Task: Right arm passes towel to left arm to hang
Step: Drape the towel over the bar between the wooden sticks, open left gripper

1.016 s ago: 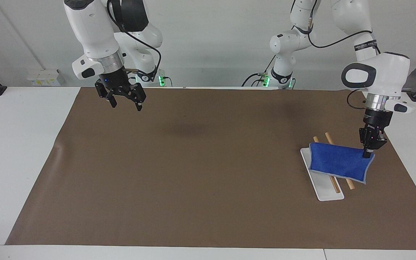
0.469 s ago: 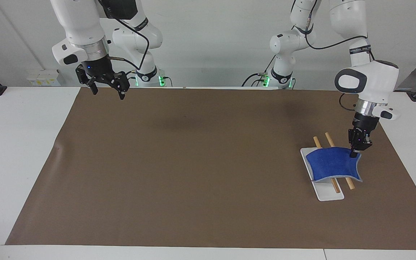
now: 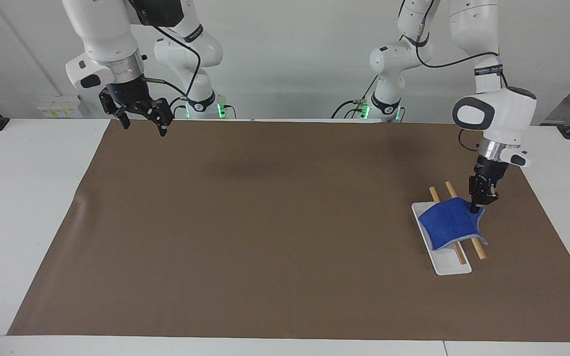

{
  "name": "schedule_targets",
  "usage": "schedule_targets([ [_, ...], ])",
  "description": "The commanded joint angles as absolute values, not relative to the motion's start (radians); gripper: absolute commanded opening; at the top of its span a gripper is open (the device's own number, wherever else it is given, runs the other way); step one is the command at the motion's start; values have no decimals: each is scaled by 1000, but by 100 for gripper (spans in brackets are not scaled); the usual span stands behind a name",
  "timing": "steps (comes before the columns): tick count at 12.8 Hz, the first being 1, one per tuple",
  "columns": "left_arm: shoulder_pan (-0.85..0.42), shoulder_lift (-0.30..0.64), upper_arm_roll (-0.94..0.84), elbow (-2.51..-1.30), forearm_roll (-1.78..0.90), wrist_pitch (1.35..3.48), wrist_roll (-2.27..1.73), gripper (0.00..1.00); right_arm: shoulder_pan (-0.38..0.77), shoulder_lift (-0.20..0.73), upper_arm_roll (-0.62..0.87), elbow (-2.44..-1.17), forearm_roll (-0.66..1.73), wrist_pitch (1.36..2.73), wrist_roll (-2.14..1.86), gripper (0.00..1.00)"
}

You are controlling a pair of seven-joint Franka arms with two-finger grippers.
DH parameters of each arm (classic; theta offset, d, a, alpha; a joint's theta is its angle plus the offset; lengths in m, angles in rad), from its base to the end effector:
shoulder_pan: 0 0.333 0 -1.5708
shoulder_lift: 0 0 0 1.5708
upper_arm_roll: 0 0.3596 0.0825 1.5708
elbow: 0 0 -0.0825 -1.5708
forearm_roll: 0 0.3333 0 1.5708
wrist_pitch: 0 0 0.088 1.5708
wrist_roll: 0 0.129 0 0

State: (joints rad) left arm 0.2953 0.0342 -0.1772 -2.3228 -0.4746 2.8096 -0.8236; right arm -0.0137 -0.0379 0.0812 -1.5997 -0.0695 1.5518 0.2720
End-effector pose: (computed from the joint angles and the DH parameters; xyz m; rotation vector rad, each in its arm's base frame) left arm 0.5150 0.0807 0.4314 2.1107 1.7037 0.4494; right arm 0.4875 0.0248 0.6514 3.0522 -0.3148 0.0035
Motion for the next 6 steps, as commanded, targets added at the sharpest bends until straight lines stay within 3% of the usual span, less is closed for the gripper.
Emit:
schedule_targets([
  [1, 302, 3, -186, -2368, -492, 2830, -808, 0, -34, -25, 84, -1574, -71, 1517, 214, 100],
  [4, 291, 6, -186, -2373, -494, 2849, -807, 0, -54, -25, 84, -1574, -72, 1500, 150, 100],
  [5, 294, 8, -186, -2373, -494, 2846, -804, 20, -64, -26, 84, -1578, -71, 1502, 143, 100],
  [6, 299, 8, -186, -2372, -492, 2846, -799, 59, -67, -28, 86, -1586, -69, 1503, 141, 100],
])
